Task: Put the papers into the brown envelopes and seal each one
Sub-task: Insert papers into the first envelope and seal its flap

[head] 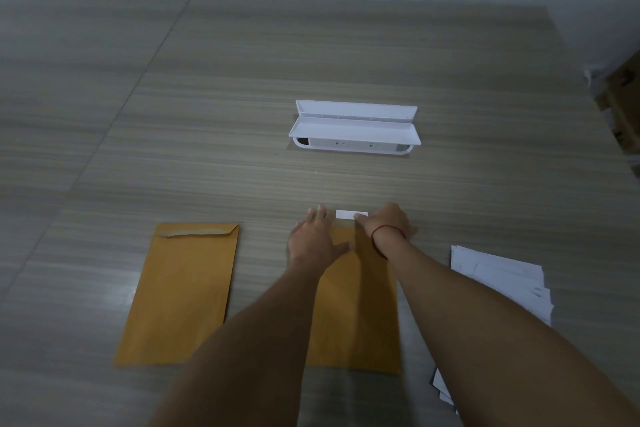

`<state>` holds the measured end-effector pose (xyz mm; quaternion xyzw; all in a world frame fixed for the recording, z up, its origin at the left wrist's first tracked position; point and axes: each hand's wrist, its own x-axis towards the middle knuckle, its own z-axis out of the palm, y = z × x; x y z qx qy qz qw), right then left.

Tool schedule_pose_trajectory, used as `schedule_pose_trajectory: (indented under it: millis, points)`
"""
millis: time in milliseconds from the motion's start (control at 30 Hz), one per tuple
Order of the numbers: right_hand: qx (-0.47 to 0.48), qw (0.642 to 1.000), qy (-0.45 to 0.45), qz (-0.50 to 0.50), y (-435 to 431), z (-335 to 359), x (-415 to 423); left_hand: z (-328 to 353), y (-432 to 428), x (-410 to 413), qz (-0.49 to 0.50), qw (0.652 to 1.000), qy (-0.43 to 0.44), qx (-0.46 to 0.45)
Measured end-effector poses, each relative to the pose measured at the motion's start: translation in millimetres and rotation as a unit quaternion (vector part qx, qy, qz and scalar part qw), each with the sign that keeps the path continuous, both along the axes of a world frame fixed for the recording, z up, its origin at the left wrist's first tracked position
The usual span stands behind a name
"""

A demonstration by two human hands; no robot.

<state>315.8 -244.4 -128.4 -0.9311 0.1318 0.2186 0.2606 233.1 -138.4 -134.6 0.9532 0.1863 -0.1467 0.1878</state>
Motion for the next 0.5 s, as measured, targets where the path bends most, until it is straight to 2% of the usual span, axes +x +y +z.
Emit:
schedule_pose_trajectory:
  millis: [267, 500]
  points:
    - [-0.032, 0.999, 0.007, -0.014, 3.5, 0.4, 2.1, 3.7, 0.2, 0.8, 0.006, 1.000, 0.006, -0.010]
    - [0.007, 1.000, -0.004, 0.013, -3.8, -5.5, -1.5, 6.1, -1.6, 1.6, 0.011, 1.000, 0.018, -0.012]
